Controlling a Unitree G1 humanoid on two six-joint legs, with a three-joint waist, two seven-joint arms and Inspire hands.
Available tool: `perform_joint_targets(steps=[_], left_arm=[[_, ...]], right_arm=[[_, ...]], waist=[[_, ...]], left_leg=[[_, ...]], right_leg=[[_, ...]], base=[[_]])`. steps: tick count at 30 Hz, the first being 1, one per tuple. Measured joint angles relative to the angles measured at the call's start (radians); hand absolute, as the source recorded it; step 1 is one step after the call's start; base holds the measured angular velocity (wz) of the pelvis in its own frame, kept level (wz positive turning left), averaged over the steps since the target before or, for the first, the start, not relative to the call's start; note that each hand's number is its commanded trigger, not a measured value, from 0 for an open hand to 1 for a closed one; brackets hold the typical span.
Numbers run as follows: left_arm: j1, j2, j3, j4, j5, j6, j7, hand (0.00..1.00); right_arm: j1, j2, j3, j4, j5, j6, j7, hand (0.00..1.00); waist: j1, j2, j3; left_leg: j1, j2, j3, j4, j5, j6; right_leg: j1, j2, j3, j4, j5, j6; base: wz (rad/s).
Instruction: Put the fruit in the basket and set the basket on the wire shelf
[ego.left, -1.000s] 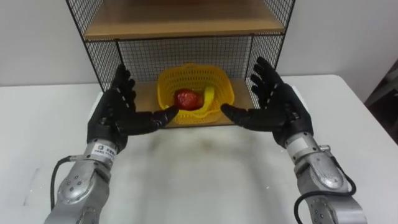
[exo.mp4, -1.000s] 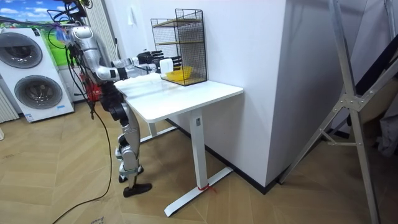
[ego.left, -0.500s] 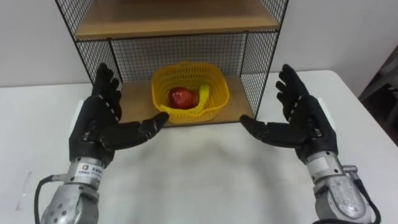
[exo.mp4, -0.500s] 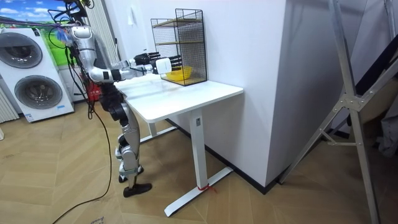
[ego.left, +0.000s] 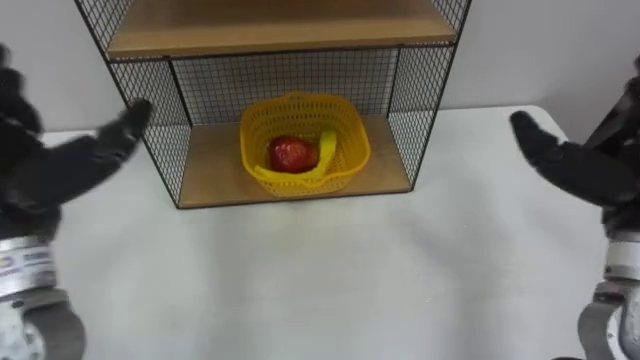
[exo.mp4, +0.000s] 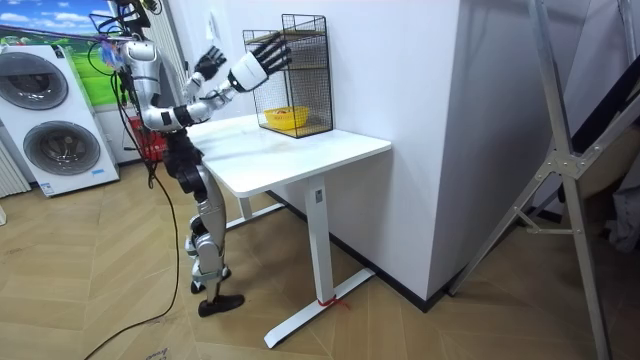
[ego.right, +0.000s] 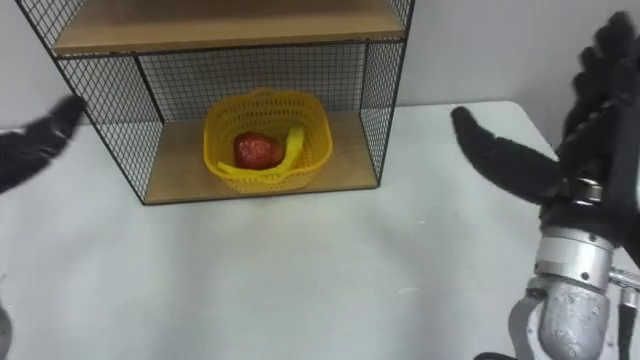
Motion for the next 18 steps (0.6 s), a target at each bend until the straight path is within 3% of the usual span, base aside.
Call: perform_joint_targets(steps=[5, 9, 11, 13, 15, 18], left_arm=[[0.0, 0.011, 0.181, -0.033, 0.059, -0.031, 0.187, 0.0], [0.004, 0.062, 0.348, -0.034, 0.056, -0.034, 0.34, 0.0], [0.014, 0.08, 0.408, -0.032, 0.019, -0.039, 0.396, 0.0], [0.065, 0.101, 0.479, -0.004, -0.056, -0.042, 0.449, 0.0], [0.114, 0.11, 0.522, 0.051, -0.151, -0.036, 0.482, 0.0], [0.156, 0.119, 0.535, 0.244, -0.301, -0.008, 0.544, 0.0]], right_arm=[[0.002, -0.021, -0.161, -0.055, -0.05, -0.026, -0.189, 0.0], [0.002, -0.104, -0.291, -0.076, -0.02, -0.042, -0.317, 0.0], [0.002, -0.122, -0.345, -0.07, 0.012, -0.042, -0.355, 0.0], [0.021, -0.146, -0.425, -0.019, 0.119, -0.041, -0.403, 0.0], [0.059, -0.147, -0.466, 0.054, 0.199, -0.014, -0.437, 0.0], [0.12, -0.146, -0.475, 0.19, 0.365, 0.048, -0.471, 0.0]], waist=[[0.021, 0.001, 0.0013], [0.029, 0.001, 0.0051], [0.027, -0.001, 0.0051], [0.028, -0.005, 0.005], [0.024, -0.006, 0.0044], [0.027, -0.005, 0.0047]], left_leg=[[0.0, 0.0, -0.001, 0.002, 0.0, 0.0], [0.0, 0.0, -0.001, -0.001, 0.0, 0.0], [-0.01, -0.003, -0.002, 0.007, -0.001, 0.0], [-0.02, -0.01, -0.011, 0.01, -0.001, 0.002], [-0.018, -0.012, -0.016, 0.01, -0.001, 0.002], [-0.02, -0.015, -0.021, 0.007, 0.0, 0.003]], right_leg=[[0.003, 0.0, -0.001, 0.0, -0.001, 0.001], [0.001, 0.0, 0.005, 0.002, -0.002, 0.001], [-0.013, -0.005, 0.01, 0.01, -0.01, 0.0], [-0.025, -0.014, -0.005, 0.019, -0.023, 0.002], [-0.022, -0.015, -0.007, 0.019, -0.024, 0.003], [-0.025, -0.018, -0.007, 0.022, -0.025, 0.005]], base=[[0.01], [0.0], [0.03], [0.1], [0.09], [0.03]])
